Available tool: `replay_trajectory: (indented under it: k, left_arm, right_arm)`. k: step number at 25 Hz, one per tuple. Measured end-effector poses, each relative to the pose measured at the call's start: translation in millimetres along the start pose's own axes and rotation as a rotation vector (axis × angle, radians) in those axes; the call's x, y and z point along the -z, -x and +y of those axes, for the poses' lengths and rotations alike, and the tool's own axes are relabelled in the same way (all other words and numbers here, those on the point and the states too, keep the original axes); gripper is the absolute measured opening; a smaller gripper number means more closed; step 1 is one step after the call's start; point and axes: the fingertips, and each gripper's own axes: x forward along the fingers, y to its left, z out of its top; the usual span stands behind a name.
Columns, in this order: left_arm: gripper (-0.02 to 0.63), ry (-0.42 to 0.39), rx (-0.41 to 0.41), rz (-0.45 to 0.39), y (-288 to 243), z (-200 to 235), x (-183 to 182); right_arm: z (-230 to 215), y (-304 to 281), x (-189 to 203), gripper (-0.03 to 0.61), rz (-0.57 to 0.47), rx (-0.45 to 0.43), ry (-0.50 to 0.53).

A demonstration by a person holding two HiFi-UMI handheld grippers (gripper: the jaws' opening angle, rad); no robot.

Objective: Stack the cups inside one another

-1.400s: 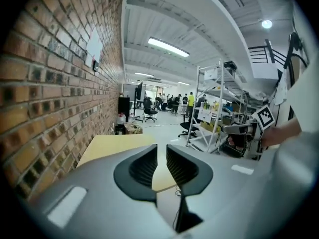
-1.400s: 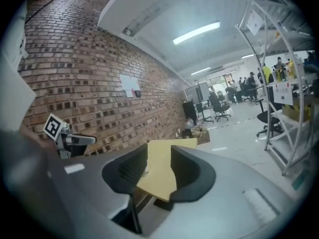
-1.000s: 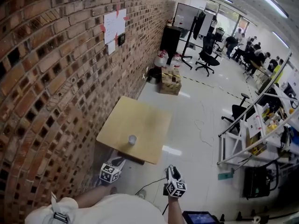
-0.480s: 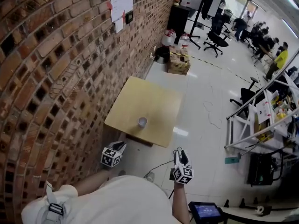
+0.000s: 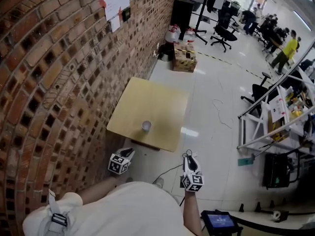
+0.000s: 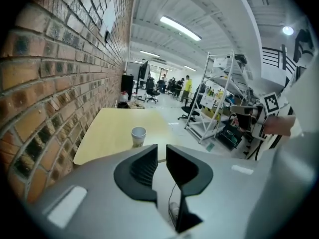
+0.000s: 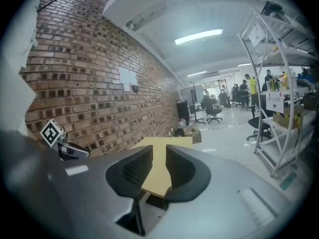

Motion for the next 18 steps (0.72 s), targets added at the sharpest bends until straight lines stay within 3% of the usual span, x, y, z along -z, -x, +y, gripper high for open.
replay_trajectory:
  k: [18]
  left_arm:
    - [0.080, -0.046, -0.001, 0.053, -52.7, -31.7, -10.7]
  right_arm:
    - [-81.9, 13.5, 0.5, 0.075, 0.007, 0.072, -0.030]
